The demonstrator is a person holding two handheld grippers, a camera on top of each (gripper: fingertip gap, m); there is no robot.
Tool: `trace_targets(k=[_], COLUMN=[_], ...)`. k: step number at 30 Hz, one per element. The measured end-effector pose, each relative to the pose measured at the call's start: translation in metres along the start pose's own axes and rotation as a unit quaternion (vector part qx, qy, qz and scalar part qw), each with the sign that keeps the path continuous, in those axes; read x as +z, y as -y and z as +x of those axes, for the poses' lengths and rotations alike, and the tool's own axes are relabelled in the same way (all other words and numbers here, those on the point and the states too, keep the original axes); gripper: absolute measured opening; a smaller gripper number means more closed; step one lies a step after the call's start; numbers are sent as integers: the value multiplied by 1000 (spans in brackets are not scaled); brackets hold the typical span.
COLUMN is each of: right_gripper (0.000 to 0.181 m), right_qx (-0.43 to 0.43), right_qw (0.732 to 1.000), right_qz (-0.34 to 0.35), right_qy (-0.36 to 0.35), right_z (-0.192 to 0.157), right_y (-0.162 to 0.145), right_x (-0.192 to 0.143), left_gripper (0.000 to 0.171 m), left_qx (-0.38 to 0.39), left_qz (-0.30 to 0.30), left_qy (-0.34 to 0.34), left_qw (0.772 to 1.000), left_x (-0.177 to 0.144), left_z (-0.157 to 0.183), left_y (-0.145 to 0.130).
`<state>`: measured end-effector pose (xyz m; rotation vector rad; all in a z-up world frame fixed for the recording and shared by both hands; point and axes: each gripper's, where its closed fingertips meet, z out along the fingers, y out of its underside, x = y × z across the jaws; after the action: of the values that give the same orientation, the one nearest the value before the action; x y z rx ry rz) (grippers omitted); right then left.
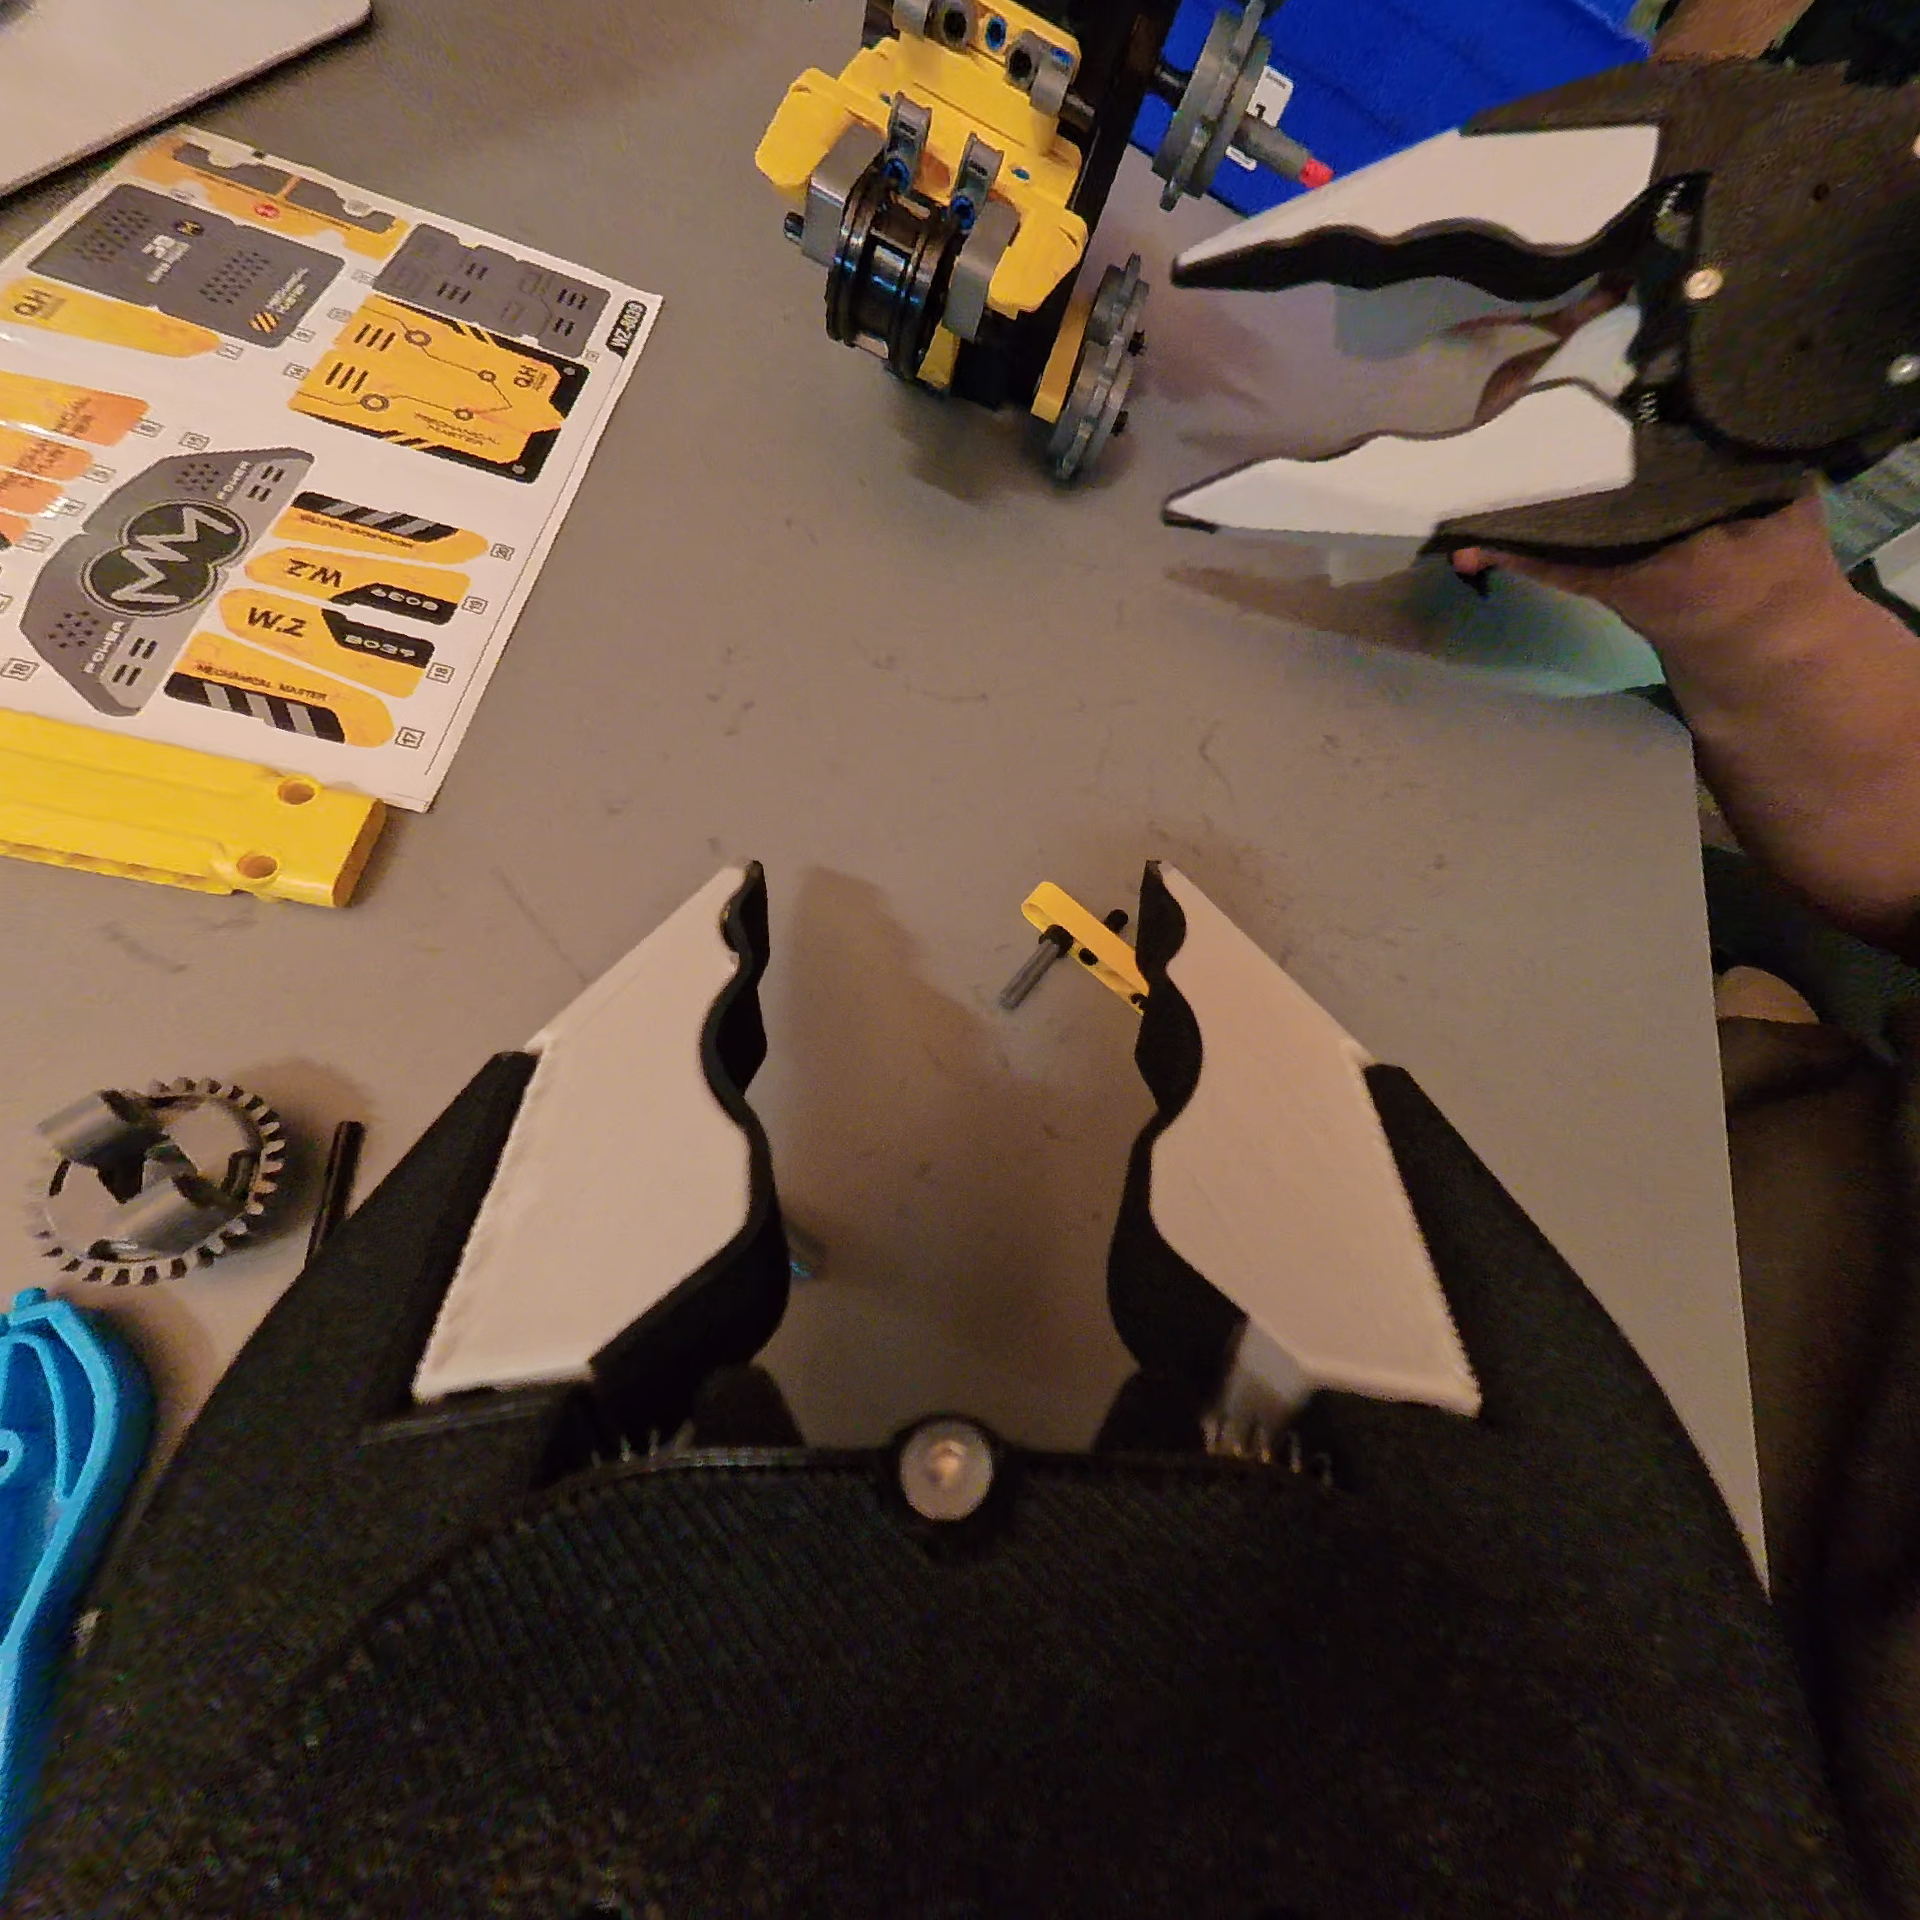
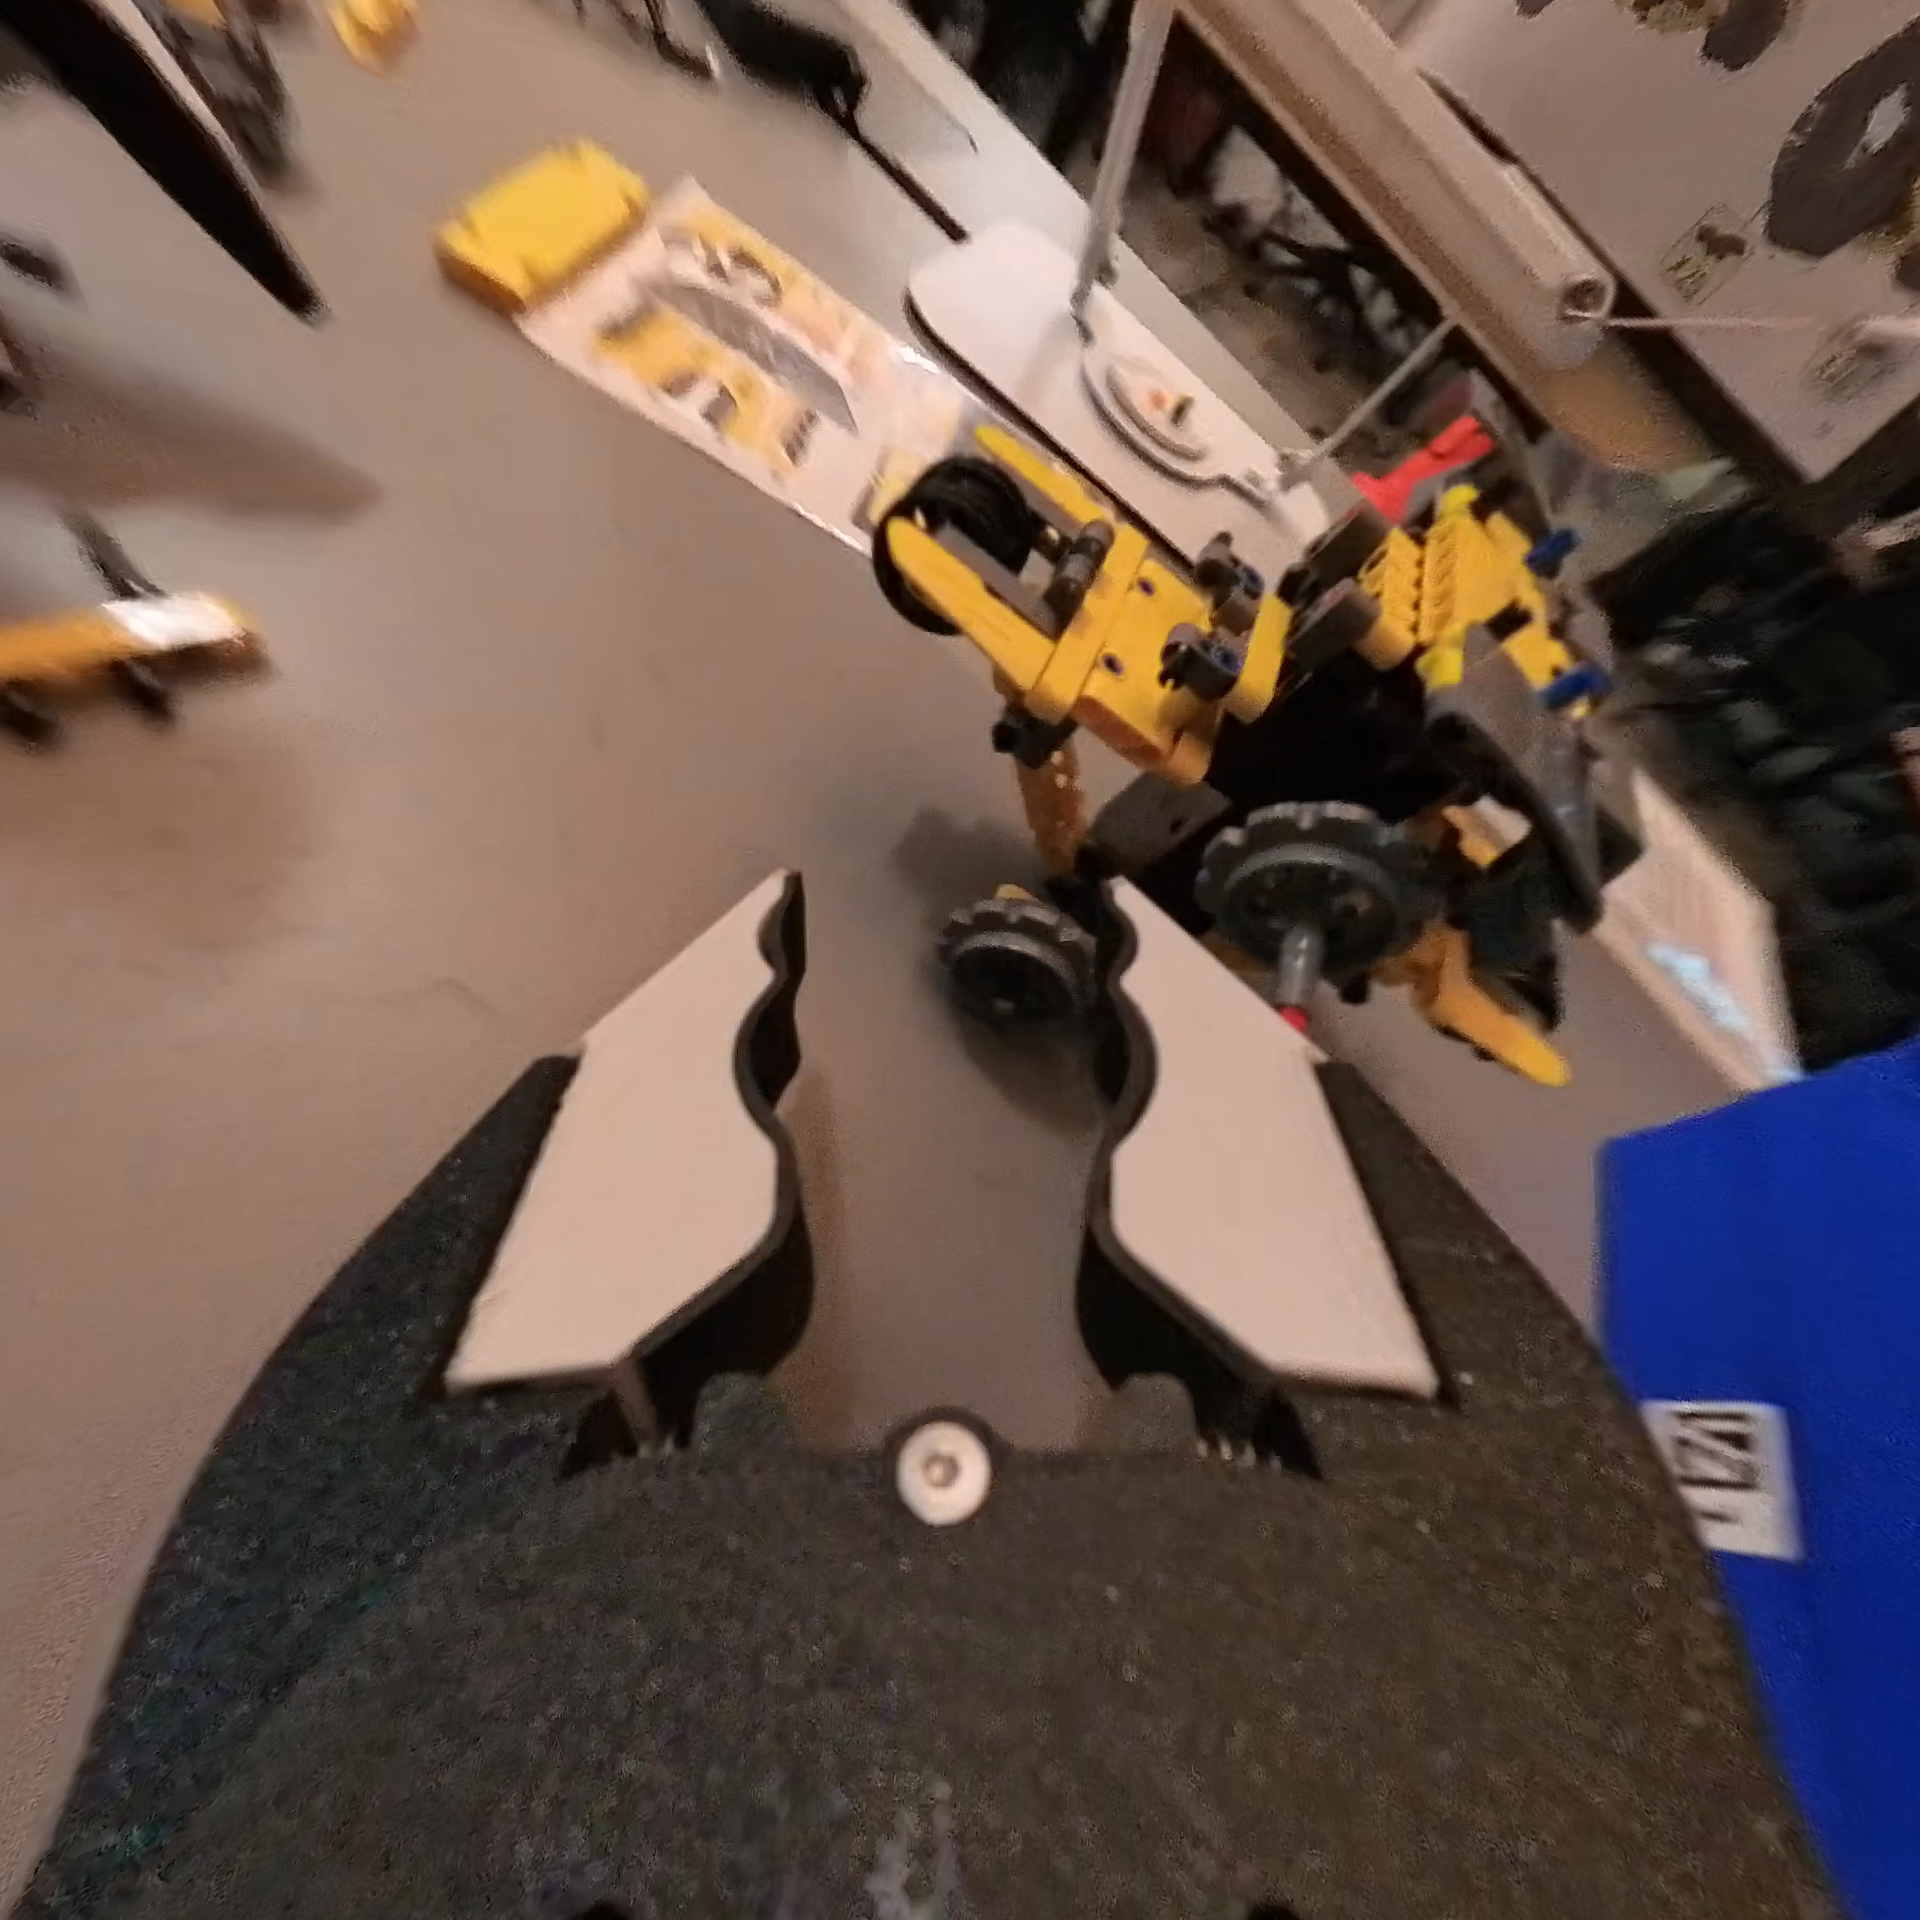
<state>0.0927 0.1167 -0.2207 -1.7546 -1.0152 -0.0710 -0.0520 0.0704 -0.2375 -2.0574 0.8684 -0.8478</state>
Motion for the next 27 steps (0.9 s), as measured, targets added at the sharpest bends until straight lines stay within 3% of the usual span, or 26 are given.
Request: trace_targets(k=[4,10,19,22,27], right_gripper=[47,37,37,20,15], right_qx=[-90,-156,-172,-197,-153], right_qw=[993,977,972,963,966], right_qz=[-51,-111,-136,-147,-165], right_qy=[-65,-97,-79,-113,-128], right_z=[8,14,31,51,78], right_y=[-8,-27,-55,-73,-106], right_x=[15,25,-7,-20,-30], left_gripper=[71,72,72,72,72], left_qx=[11,23,21,21,20], left_qz=[-6,-14,-14,-15,-18], left_qy=[2,5,4,5,6], left_qw=[1000,1000,1000,1000,1000], left_x=[1,3,3,3,4], left_z=[2,4,3,3,3], left_y=[-2,-4,-4,-4,-5])
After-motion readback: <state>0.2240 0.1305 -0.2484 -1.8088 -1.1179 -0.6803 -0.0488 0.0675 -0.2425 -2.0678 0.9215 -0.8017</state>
